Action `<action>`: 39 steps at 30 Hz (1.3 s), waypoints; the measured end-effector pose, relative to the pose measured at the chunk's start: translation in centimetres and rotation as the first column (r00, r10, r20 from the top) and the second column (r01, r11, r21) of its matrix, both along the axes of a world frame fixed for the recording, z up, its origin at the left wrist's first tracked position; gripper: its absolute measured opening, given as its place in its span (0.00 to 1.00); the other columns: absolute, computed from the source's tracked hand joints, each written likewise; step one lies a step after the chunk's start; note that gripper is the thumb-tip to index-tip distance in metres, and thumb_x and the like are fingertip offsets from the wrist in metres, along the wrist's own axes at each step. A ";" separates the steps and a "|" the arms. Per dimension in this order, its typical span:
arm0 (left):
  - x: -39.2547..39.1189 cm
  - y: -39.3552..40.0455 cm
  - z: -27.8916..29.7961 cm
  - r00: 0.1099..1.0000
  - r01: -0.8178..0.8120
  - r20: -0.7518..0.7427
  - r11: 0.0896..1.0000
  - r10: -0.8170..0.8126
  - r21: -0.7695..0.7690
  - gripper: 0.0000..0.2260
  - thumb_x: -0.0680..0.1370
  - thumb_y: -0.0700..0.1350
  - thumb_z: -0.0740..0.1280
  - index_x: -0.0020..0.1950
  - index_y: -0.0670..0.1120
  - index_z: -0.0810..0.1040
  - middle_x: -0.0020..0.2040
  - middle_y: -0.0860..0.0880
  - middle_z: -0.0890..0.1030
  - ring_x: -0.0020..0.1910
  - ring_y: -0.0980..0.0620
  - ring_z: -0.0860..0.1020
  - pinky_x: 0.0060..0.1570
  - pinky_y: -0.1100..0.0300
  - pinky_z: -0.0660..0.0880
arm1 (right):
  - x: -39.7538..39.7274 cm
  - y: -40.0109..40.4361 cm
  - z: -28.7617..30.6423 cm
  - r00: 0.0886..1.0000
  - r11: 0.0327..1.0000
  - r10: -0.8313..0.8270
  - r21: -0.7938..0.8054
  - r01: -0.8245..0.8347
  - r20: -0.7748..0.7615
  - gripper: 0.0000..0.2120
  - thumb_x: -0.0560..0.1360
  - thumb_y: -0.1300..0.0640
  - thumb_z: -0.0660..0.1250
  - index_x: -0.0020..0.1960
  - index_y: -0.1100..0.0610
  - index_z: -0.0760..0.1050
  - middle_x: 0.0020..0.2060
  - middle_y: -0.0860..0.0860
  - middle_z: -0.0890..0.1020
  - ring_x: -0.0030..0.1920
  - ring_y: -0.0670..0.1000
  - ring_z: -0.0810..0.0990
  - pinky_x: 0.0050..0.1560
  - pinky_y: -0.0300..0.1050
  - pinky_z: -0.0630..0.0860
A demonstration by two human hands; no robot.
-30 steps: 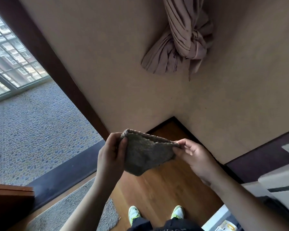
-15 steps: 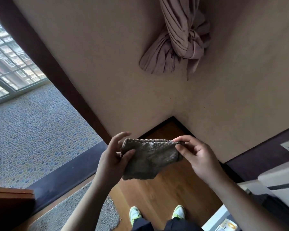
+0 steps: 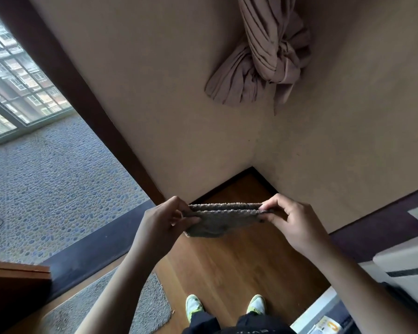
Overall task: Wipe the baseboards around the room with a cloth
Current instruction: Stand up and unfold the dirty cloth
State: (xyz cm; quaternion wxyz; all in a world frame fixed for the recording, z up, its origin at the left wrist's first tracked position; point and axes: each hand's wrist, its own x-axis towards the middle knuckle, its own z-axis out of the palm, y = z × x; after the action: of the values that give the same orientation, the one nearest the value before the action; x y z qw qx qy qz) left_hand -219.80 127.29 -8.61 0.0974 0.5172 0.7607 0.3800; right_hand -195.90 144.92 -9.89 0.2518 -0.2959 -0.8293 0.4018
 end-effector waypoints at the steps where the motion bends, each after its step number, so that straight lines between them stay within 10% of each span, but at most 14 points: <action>1: 0.0 0.1 0.1 1.000 -0.001 -0.001 1.000 0.001 0.006 0.13 0.70 0.49 0.77 0.44 0.61 0.74 0.41 0.71 0.79 0.40 0.69 0.79 0.36 0.78 0.69 | -0.1 0.1 0.0 1.000 1.000 -0.003 0.003 0.003 0.011 0.04 0.70 0.50 0.73 0.44 0.45 0.79 0.40 0.37 0.83 0.44 0.36 0.81 0.43 0.28 0.74; 9: 0.6 1.2 0.7 0.983 0.003 0.184 0.994 -0.024 0.112 0.10 0.75 0.53 0.71 0.42 0.61 0.70 0.32 0.60 0.76 0.30 0.60 0.73 0.30 0.72 0.67 | -0.8 0.5 1.5 0.981 0.975 -0.013 -0.222 -0.031 -0.196 0.02 0.76 0.52 0.66 0.47 0.45 0.76 0.45 0.40 0.82 0.46 0.39 0.81 0.47 0.29 0.74; 14: 1.8 3.2 2.1 0.803 0.023 0.570 0.964 -0.174 0.263 0.03 0.80 0.48 0.65 0.48 0.54 0.72 0.35 0.57 0.75 0.34 0.59 0.70 0.33 0.67 0.68 | -1.7 0.9 2.5 0.942 0.932 -0.049 -0.354 -0.077 -0.333 0.05 0.78 0.52 0.61 0.51 0.50 0.73 0.44 0.39 0.80 0.45 0.38 0.78 0.48 0.30 0.72; 19: 3.0 4.8 0.9 0.552 -0.142 0.833 0.988 0.031 0.057 0.08 0.83 0.44 0.62 0.57 0.57 0.77 0.44 0.50 0.82 0.42 0.52 0.76 0.42 0.57 0.73 | -2.3 1.2 2.5 0.931 0.931 -0.058 -0.357 -0.080 -0.361 0.06 0.78 0.53 0.61 0.52 0.53 0.74 0.43 0.40 0.80 0.46 0.40 0.78 0.49 0.31 0.72; 27: 2.3 4.6 -0.5 0.318 -0.159 0.923 0.972 0.217 -0.174 0.27 0.66 0.56 0.77 0.63 0.51 0.79 0.53 0.48 0.85 0.51 0.51 0.84 0.43 0.60 0.80 | -1.3 3.7 0.2 0.964 0.549 -0.084 -0.819 -0.165 -0.251 0.20 0.66 0.62 0.71 0.57 0.54 0.76 0.46 0.46 0.84 0.49 0.44 0.83 0.49 0.39 0.81; 33: 1.8 3.9 -1.8 0.553 -0.212 0.800 0.968 0.234 -0.136 0.24 0.75 0.31 0.71 0.63 0.55 0.78 0.53 0.45 0.85 0.55 0.47 0.83 0.55 0.52 0.80 | -1.7 3.6 -0.9 0.988 0.463 -0.007 -0.877 -0.131 -0.152 0.21 0.64 0.61 0.74 0.58 0.59 0.79 0.53 0.58 0.84 0.55 0.54 0.83 0.55 0.44 0.81; 39: 4.2 4.0 -3.6 0.694 -0.504 0.529 0.854 0.489 -0.128 0.19 0.74 0.40 0.75 0.61 0.52 0.74 0.53 0.54 0.80 0.50 0.68 0.78 0.45 0.74 0.73 | -4.9 -0.1 -1.6 0.975 0.438 0.003 -0.876 -0.201 -0.222 0.08 0.68 0.63 0.73 0.43 0.50 0.85 0.42 0.52 0.85 0.43 0.47 0.84 0.42 0.37 0.78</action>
State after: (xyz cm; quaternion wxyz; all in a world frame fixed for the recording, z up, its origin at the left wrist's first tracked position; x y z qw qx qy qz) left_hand -215.64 131.33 -12.17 0.1958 0.1642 0.8067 0.5328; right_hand -200.78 144.81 -11.47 0.1101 -0.2940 -0.4814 0.8184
